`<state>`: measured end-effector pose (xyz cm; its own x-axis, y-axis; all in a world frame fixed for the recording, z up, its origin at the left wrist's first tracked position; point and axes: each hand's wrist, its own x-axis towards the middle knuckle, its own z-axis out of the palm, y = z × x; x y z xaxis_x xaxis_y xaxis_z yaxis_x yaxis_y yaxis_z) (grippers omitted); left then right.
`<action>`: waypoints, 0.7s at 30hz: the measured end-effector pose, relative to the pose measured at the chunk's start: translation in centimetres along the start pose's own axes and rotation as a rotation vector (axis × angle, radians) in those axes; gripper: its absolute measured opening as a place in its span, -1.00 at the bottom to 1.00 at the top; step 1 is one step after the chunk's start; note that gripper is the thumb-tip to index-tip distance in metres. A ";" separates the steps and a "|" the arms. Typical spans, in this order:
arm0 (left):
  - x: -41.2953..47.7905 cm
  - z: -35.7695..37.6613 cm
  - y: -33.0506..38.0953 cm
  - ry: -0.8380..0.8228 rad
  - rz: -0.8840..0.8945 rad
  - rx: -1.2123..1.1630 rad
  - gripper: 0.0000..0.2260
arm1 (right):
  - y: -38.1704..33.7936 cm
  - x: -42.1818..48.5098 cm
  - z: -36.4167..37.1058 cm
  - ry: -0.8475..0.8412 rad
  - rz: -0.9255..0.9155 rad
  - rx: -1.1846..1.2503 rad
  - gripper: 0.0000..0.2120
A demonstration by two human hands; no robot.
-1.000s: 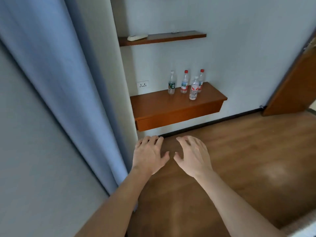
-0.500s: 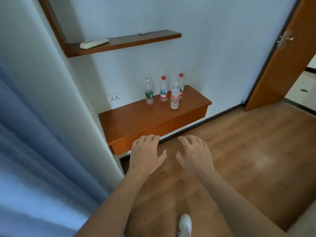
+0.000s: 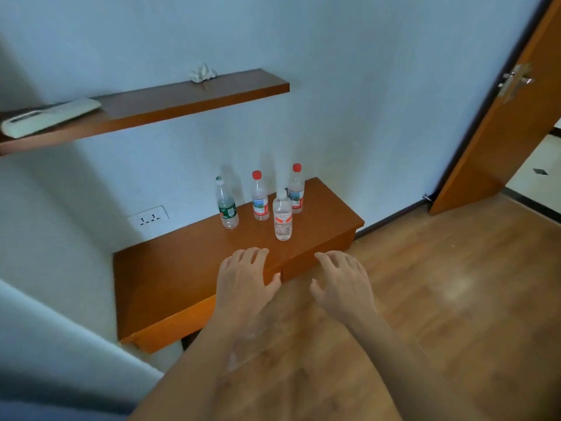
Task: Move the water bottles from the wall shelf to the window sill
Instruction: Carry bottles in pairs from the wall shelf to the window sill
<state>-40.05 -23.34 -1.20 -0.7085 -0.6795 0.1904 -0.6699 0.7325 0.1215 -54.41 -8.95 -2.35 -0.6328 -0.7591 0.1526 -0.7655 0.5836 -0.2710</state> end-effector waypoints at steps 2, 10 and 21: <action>2.1 0.8 0.2 -0.008 -0.004 0.002 -0.45 | 0.9 2.5 0.4 -0.003 -0.006 -0.008 -0.45; 10.4 4.9 0.2 -0.013 -0.045 -0.003 -0.45 | 4.4 11.5 2.7 -0.017 -0.005 -0.020 -0.46; 22.1 10.9 -2.5 -0.046 -0.192 -0.045 -0.38 | 7.3 27.3 6.5 -0.087 -0.031 -0.058 -0.44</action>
<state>-56.43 -40.61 -7.93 -0.5791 -0.8071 0.1152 -0.7836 0.5900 0.1945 -76.48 -27.28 -6.38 -0.5978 -0.7980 0.0761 -0.7918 0.5731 -0.2111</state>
